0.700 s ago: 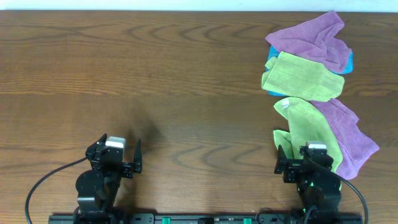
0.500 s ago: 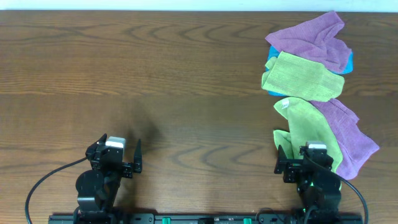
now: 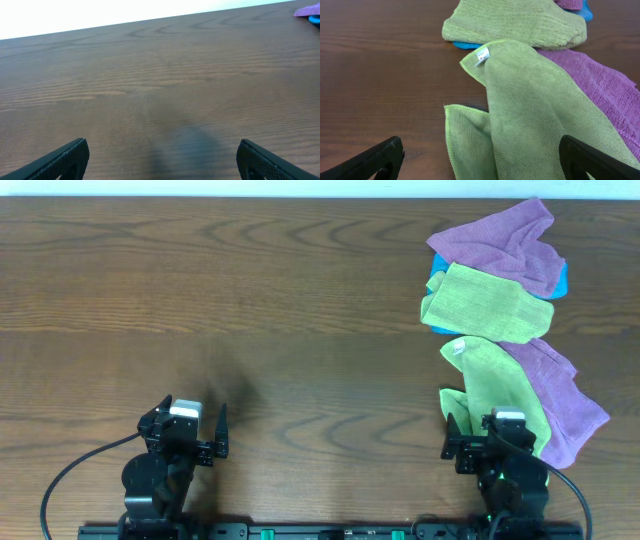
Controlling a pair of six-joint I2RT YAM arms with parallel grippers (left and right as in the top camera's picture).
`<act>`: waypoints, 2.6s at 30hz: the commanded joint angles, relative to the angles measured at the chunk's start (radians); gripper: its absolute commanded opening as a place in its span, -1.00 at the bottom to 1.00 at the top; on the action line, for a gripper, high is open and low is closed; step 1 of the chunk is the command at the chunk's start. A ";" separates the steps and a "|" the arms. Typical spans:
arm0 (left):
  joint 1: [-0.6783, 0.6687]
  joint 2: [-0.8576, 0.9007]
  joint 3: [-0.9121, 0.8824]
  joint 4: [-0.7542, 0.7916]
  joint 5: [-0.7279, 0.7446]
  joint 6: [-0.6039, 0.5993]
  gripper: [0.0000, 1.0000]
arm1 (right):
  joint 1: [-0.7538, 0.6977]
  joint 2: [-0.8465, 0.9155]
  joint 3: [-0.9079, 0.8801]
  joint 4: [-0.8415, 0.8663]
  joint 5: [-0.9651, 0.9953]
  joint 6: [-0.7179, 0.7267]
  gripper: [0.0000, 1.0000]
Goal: Fold the cloth
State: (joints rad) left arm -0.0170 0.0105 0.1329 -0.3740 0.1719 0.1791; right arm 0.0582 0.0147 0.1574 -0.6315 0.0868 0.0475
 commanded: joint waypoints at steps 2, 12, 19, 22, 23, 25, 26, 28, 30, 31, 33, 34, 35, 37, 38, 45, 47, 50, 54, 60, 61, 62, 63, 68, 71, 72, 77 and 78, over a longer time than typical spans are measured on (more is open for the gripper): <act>-0.003 -0.006 -0.019 -0.011 -0.018 -0.011 0.91 | -0.005 -0.009 -0.001 0.000 0.007 -0.011 0.98; -0.003 -0.007 -0.019 -0.011 -0.018 -0.011 0.91 | -0.005 -0.009 -0.001 0.000 0.006 -0.011 0.98; -0.003 -0.007 -0.019 -0.011 -0.018 -0.011 0.91 | -0.005 -0.009 -0.001 0.000 0.007 -0.011 0.98; -0.003 -0.006 -0.019 -0.011 -0.018 -0.011 0.91 | -0.005 -0.009 -0.001 0.000 0.006 -0.011 0.99; -0.003 -0.006 -0.019 -0.011 -0.018 -0.011 0.91 | -0.005 -0.009 -0.001 0.000 0.006 -0.011 0.98; -0.003 -0.006 -0.019 -0.011 -0.018 -0.011 0.91 | -0.005 -0.009 -0.001 0.000 0.007 -0.011 0.99; -0.003 -0.006 -0.019 -0.011 -0.018 -0.011 0.91 | -0.005 -0.009 -0.001 0.000 0.006 -0.011 0.99; -0.003 -0.006 -0.019 -0.011 -0.018 -0.011 0.91 | -0.005 -0.009 -0.001 0.000 0.006 -0.011 0.98; -0.003 -0.007 -0.019 -0.011 -0.018 -0.011 0.91 | -0.005 -0.009 -0.001 0.000 0.007 -0.011 0.99; -0.003 -0.007 -0.019 -0.011 -0.018 -0.011 0.91 | -0.005 -0.009 -0.001 0.000 0.006 -0.011 0.98; -0.003 -0.006 -0.019 -0.011 -0.018 -0.011 0.91 | -0.005 -0.009 -0.001 0.000 0.007 -0.011 0.99; -0.003 -0.006 -0.019 -0.011 -0.018 -0.011 0.91 | -0.005 -0.009 -0.001 0.000 0.007 -0.011 0.98; -0.003 -0.007 -0.019 -0.011 -0.018 -0.011 0.91 | -0.005 -0.009 -0.001 0.000 0.007 -0.011 0.98; -0.003 -0.006 -0.019 -0.011 -0.018 -0.011 0.91 | -0.005 -0.009 -0.001 0.000 0.007 -0.011 0.99; -0.003 -0.007 -0.019 -0.011 -0.018 -0.011 0.91 | -0.005 -0.009 -0.001 0.000 0.006 -0.011 0.98; -0.003 -0.006 -0.019 -0.011 -0.018 -0.011 0.91 | -0.005 -0.009 -0.001 -0.001 0.024 -0.027 0.98; -0.003 -0.006 -0.019 -0.011 -0.018 -0.011 0.91 | -0.005 -0.009 -0.001 -0.001 0.022 -0.027 0.99; -0.003 -0.006 -0.019 -0.011 -0.018 -0.011 0.91 | -0.005 -0.009 -0.001 -0.001 0.021 -0.027 0.99; -0.003 -0.007 -0.019 -0.011 -0.018 -0.011 0.91 | -0.005 -0.009 -0.002 0.060 0.013 -0.023 0.98; -0.003 -0.006 -0.019 -0.011 -0.018 -0.011 0.91 | -0.005 -0.009 -0.002 0.212 -0.170 0.324 0.98; -0.003 -0.007 -0.019 -0.011 -0.018 -0.011 0.91 | -0.005 -0.009 -0.002 0.220 -0.165 0.331 0.98; -0.003 -0.006 -0.019 -0.011 -0.018 -0.011 0.91 | -0.005 -0.009 -0.002 0.238 -0.165 0.335 0.99; -0.003 -0.006 -0.019 -0.011 -0.018 -0.011 0.91 | -0.005 -0.009 -0.002 0.265 -0.171 0.347 0.99; -0.003 -0.006 -0.019 -0.011 -0.018 -0.011 0.91 | -0.005 0.017 -0.002 0.265 -0.188 0.413 0.99; -0.003 -0.007 -0.019 -0.011 -0.018 -0.011 0.91 | -0.005 0.118 -0.002 0.302 -0.188 0.439 0.99; -0.003 -0.006 -0.019 -0.011 -0.018 -0.011 0.91 | -0.005 0.154 -0.001 0.323 -0.189 0.438 0.98; -0.003 -0.006 -0.019 -0.011 -0.018 -0.011 0.91 | -0.005 0.428 0.042 0.414 -0.188 0.438 0.98; -0.003 -0.006 -0.019 -0.011 -0.018 -0.011 0.91 | -0.005 0.482 0.060 0.418 -0.188 0.438 0.99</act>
State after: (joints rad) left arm -0.0170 0.0101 0.1329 -0.3748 0.1719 0.1795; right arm 0.0582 0.4072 0.1665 -0.2241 -0.0978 0.4664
